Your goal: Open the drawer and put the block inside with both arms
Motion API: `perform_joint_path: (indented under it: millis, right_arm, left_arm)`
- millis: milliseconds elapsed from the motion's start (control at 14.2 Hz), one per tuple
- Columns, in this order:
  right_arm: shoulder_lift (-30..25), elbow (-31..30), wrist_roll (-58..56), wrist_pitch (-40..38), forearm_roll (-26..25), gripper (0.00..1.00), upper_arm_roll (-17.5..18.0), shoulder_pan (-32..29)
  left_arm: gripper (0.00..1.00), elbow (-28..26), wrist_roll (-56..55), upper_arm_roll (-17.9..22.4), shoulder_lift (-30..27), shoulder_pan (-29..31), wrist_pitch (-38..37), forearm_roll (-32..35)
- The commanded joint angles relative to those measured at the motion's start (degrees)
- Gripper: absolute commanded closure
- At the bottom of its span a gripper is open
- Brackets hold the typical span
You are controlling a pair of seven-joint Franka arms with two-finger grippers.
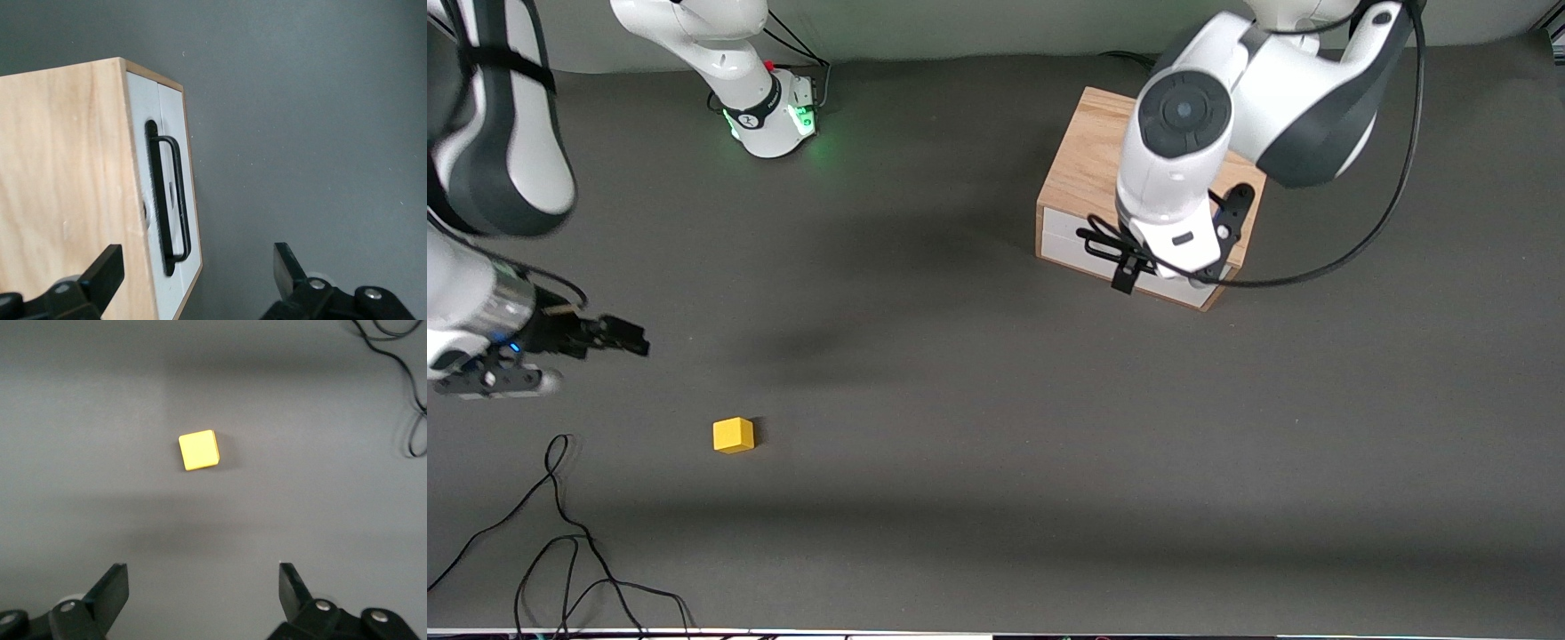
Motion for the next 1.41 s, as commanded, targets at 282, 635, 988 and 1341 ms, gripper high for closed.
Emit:
perform_joint_path:
  millis: [282, 635, 988, 1341]
  right_arm:
    - [9.1, -1.44, -0.35, 14.34, -0.76, 0.0, 0.02, 1.46]
    - [15.25, -2.93, -0.44, 25.16, -0.94, 0.0, 0.11, 3.57]
    - [19.74, -2.93, -6.76, 30.35, -0.94, 0.0, -0.06, 3.22]
    - [23.6, -2.41, -6.07, 33.6, -0.24, 0.0, -0.06, 3.13]
  left_arm:
    - [0.0, -5.0, -1.55, -0.18, 5.5, 0.64, 7.56, 0.84]
    - [0.0, -12.56, -2.68, -0.27, 5.25, 0.11, 13.0, 0.84]
    - [0.0, -16.51, -5.14, -0.27, 5.6, -0.42, 16.52, 0.84]
    - [0.0, -17.75, -5.41, -0.27, 6.3, -0.51, 18.46, 0.84]
